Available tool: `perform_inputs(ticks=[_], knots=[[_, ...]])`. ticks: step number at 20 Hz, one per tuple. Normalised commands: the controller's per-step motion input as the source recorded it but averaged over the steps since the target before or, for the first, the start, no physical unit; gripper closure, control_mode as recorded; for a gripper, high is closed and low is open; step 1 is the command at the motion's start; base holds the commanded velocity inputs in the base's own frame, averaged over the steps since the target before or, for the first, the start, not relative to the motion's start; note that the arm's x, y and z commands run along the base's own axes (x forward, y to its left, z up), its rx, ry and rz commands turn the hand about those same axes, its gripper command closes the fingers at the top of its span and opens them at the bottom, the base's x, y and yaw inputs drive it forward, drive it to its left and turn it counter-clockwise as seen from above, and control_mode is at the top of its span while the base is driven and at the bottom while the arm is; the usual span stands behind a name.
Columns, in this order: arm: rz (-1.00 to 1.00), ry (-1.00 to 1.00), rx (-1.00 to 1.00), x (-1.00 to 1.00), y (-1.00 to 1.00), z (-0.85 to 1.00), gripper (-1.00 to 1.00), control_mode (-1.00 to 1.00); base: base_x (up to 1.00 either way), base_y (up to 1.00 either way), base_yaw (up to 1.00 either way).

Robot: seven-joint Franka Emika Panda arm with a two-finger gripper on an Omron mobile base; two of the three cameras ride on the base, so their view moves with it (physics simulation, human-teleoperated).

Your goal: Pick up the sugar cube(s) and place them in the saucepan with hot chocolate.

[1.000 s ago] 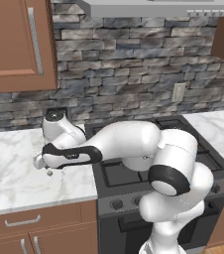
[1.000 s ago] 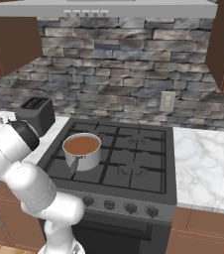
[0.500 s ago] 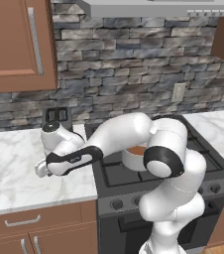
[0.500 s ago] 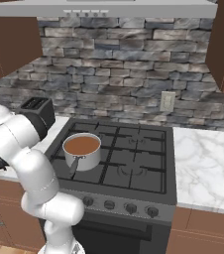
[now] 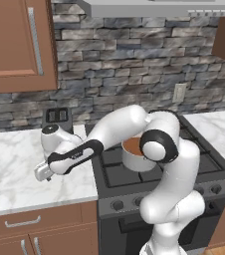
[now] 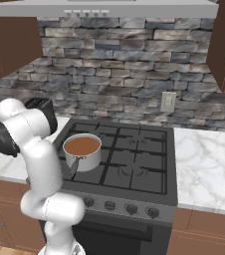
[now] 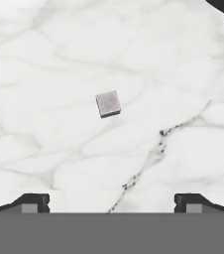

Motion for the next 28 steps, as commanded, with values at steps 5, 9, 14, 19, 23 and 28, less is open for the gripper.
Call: perform_inputs(ticks=[5,9,14,19,23,28], knots=[[0.00,0.06,-0.01,0.22,0.02,-0.17,-1.00,-1.00,0.00,0.00,0.00],[0.00,0.03,0.00,0.13,0.11,-0.05,-1.00,-1.00,0.00,0.00,0.00],[0.00,0.01,0.00,0.08,0.14,-0.01,-1.00,-1.00,0.00,0.00,0.00],[0.00,0.03,0.00,0.04,0.09,-0.09,-1.00,-1.00,0.00,0.00,0.00],[0.00,0.06,0.00,0.00,0.00,-0.23,-1.00,-1.00,0.00,0.00,0.00],[0.00,0.04,-0.01,0.00,0.00,-0.23,-1.00,-1.00,0.00,0.00,0.00]])
